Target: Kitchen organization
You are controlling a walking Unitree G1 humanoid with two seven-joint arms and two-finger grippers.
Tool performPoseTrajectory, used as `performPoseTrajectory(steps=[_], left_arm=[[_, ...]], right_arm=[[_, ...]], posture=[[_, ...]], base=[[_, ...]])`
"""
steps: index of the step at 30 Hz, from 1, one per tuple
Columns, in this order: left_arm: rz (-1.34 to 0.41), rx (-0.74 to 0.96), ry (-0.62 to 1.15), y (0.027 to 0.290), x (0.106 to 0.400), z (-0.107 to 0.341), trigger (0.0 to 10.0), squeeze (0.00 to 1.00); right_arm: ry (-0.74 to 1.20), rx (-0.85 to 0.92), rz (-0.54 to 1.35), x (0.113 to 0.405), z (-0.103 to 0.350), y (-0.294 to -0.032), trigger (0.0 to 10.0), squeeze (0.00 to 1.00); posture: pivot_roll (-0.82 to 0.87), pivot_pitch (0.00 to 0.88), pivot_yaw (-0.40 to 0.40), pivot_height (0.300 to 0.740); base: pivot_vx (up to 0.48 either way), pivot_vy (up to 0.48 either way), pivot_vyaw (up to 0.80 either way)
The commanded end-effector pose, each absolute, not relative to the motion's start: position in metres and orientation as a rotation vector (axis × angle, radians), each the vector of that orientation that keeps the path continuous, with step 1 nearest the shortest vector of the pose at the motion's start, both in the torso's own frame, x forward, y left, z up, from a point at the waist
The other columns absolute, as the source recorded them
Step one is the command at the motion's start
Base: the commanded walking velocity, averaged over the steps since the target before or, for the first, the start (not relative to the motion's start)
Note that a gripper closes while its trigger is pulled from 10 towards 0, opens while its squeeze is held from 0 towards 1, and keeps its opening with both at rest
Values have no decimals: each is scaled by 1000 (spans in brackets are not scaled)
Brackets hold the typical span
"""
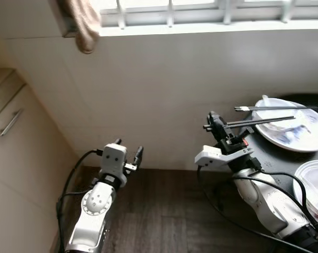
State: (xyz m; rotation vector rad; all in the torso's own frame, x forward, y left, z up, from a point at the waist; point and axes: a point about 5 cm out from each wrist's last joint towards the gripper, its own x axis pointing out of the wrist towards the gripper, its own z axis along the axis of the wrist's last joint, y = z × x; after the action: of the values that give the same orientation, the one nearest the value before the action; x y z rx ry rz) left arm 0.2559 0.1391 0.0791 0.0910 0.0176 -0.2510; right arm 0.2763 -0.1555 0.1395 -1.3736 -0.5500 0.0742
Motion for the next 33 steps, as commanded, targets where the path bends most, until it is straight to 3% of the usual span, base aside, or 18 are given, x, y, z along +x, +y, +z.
performPoseTrajectory(steps=[1,12,14,15,19,20,21,23,24,25,27,33], left_arm=[[-260,90,14,137,255,80,10000,0],[-253,89,10,137,256,80,10000,0],[-253,88,10,137,257,80,10000,0],[-252,88,10,137,257,80,10000,0],[-252,88,10,137,257,81,10000,0],[-252,88,10,137,257,81,10000,0],[-252,89,9,137,257,81,10000,0],[-252,89,9,137,257,81,10000,0],[-251,90,9,137,257,81,10000,0],[-251,90,9,137,257,81,10000,0],[-250,94,8,139,258,81,10000,0],[-247,101,5,140,257,82,10000,0]], right_arm=[[-568,-1353,78,276,143,-151,471,0],[-594,-1343,102,275,144,-148,314,0],[-597,-1335,108,275,144,-147,667,0],[-596,-1325,113,275,144,-147,1333,0],[-590,-1311,119,275,144,-147,1804,0],[-555,-1242,126,275,143,-147,3490,0],[-503,-1133,136,276,142,-148,10000,0],[-503,-1133,136,276,142,-148,10000,0],[-433,-980,141,277,140,-150,10000,0],[-433,-980,141,277,140,-150,10000,0],[-300,-663,140,281,134,-154,10000,0],[-276,-574,128,282,133,-155,10000,0]], posture=[[-171,0,44,740],[-170,0,42,740],[-170,0,41,740],[-170,0,41,740],[-170,0,41,740],[-170,0,41,740],[-166,0,42,740],[-166,0,42,740],[-166,0,42,740],[-166,0,42,740],[-162,0,46,740],[-159,0,47,740]], base=[[0,0,800],[0,0,799],[0,0,794],[0,0,794],[0,0,797],[0,0,800],[0,0,800],[0,0,800],[0,0,0],[0,0,0],[0,0,0],[0,0,0]])
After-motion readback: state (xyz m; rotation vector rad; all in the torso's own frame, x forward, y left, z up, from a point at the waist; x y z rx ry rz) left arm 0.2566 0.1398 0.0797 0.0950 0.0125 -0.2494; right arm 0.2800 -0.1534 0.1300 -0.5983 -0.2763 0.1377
